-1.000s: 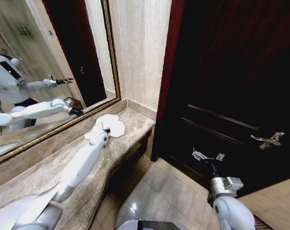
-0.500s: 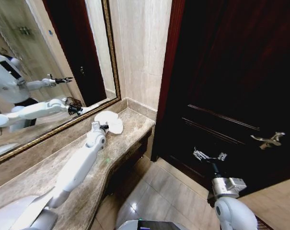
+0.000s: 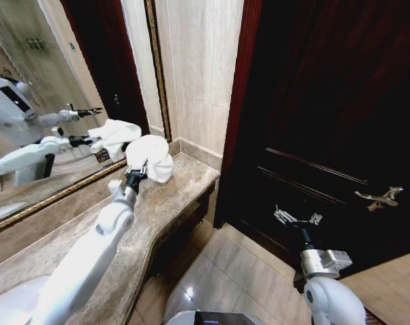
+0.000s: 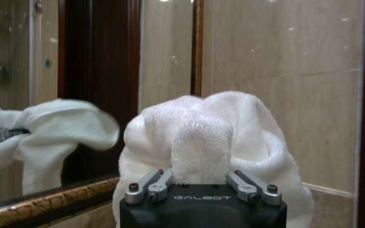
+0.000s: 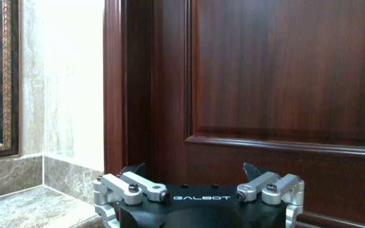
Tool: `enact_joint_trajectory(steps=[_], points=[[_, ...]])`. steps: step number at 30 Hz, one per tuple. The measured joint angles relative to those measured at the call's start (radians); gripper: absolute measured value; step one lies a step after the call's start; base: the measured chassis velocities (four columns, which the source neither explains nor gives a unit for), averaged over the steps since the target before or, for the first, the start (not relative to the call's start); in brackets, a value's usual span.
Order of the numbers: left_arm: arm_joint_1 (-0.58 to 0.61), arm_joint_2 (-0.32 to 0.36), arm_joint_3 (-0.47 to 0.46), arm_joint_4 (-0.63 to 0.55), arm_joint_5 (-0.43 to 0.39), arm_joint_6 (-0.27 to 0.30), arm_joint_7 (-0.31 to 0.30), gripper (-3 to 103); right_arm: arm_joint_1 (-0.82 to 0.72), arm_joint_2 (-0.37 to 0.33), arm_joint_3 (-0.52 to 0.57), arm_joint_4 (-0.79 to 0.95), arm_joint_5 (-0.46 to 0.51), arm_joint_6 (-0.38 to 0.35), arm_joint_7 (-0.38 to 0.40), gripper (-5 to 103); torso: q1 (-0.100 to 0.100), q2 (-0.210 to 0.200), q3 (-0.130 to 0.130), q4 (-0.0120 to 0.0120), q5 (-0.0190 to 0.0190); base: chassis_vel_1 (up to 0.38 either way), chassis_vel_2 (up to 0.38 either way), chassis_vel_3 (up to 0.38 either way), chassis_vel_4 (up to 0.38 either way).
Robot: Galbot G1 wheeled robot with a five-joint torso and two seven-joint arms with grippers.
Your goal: Discard the used towel into the hamper.
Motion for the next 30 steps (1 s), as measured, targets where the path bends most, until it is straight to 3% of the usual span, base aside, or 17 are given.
enact_joint_trajectory(steps=[3, 13, 18, 21, 30], points=[[0.119, -0.035, -0.067, -0.067, 0.107, -0.010, 0.037, 20, 0.000, -0.019, 0.010, 0.025, 0.029, -0.030, 0.007, 100, 0.000, 0.000, 0.000, 0.0006, -0.0006, 0.000, 0.000, 0.000, 0.000], [0.309, -0.119, -0.216, -0.155, 0.192, -0.069, 0.132, 20, 0.001, -0.035, 0.027, 0.035, 0.062, -0.048, 0.008, 100, 0.000, 0.000, 0.000, 0.0004, -0.0003, 0.000, 0.000, 0.000, 0.000], [0.361, -0.166, -0.237, -0.162, 0.207, -0.095, 0.166, 20, -0.009, -0.031, 0.032, 0.036, 0.065, -0.047, -0.004, 100, 0.000, 0.000, 0.000, 0.0004, -0.0003, 0.000, 0.000, 0.000, 0.000], [0.414, -0.216, -0.243, -0.152, 0.242, -0.151, 0.211, 20, -0.015, -0.036, 0.041, 0.041, 0.069, -0.058, -0.008, 100, 0.000, 0.000, 0.000, 0.0006, -0.0004, 0.000, 0.000, 0.000, 0.000], [0.412, -0.229, -0.233, -0.168, 0.249, -0.156, 0.213, 20, -0.007, -0.045, 0.038, 0.054, 0.072, -0.084, -0.008, 100, 0.000, 0.000, 0.000, 0.0005, -0.0001, 0.000, 0.000, 0.000, 0.000]])
